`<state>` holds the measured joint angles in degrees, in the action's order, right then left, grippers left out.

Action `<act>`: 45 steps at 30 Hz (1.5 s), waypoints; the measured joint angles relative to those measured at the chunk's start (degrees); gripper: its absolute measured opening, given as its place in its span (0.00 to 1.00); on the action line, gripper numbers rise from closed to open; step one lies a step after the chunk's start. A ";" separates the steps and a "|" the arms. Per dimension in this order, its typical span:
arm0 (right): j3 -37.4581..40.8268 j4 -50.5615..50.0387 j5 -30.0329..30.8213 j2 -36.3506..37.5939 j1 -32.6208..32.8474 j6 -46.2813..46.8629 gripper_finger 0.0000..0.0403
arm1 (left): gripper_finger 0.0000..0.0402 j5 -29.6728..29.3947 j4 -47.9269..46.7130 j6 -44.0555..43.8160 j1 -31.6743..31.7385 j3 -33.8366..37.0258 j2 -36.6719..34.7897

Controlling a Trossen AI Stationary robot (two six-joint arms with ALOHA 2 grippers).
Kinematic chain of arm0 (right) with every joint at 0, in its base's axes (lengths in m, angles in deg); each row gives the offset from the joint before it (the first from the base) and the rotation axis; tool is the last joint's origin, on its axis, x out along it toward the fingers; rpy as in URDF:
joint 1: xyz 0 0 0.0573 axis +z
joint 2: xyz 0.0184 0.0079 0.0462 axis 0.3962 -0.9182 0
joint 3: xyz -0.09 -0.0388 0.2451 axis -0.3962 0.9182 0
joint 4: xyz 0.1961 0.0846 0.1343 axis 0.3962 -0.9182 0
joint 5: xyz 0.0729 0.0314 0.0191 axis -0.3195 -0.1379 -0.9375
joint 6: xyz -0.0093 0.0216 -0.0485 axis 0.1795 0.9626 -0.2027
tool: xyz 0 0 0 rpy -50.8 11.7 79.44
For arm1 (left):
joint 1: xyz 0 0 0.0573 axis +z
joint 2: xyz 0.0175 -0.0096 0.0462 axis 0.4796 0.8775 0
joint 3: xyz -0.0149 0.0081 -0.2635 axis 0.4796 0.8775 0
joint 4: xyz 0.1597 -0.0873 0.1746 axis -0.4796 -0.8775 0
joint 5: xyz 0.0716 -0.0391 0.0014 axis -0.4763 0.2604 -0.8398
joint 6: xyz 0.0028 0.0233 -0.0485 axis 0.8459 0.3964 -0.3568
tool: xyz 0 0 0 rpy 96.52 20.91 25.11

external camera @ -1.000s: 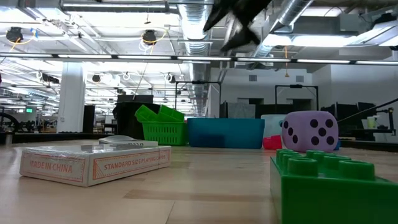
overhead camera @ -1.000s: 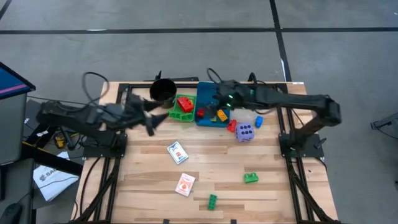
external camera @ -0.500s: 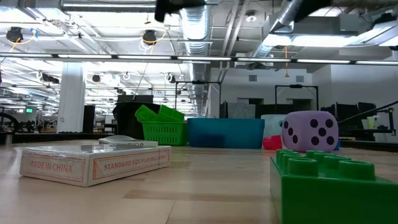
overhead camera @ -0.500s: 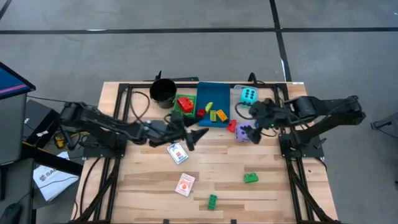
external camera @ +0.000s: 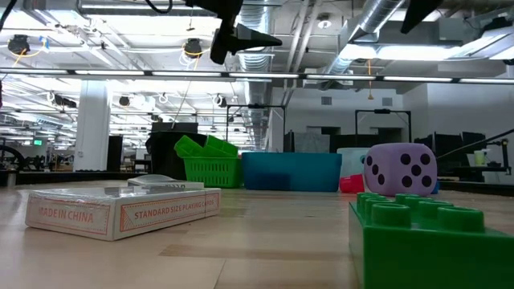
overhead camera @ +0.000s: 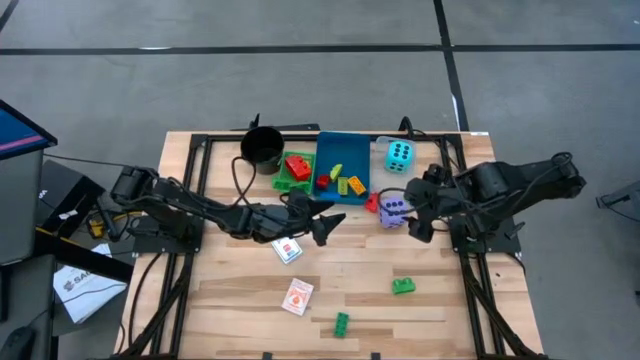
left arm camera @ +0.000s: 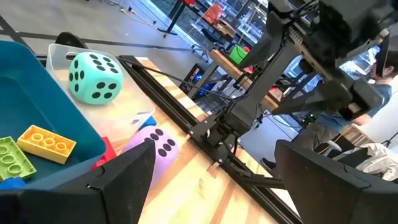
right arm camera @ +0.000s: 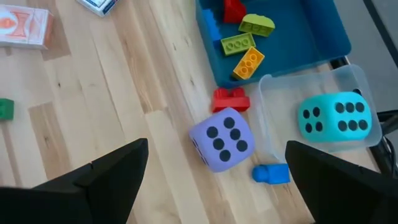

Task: Pick & Place Toys
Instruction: Put the purple dice into the transparent bin

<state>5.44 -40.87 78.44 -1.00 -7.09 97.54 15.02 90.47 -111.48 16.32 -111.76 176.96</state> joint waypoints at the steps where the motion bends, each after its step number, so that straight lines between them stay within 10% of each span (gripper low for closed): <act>1: 0.08 0.24 -0.01 -0.20 -0.08 0.00 0.93 | 0.81 0.01 -0.01 0.02 0.19 0.00 -0.01; 18: 0.00 1.78 -17.69 -20.29 -10.52 -9.77 0.93 | 0.81 2.95 -3.19 4.18 2.54 -0.02 -0.03; 45: -0.05 -4.31 -14.89 -25.82 -14.93 -7.44 0.99 | 0.81 6.48 -3.05 8.12 3.17 -0.02 -2.22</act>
<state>5.39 -45.18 63.55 -26.82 -22.02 90.10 21.50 87.42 -103.37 19.49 -111.78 174.74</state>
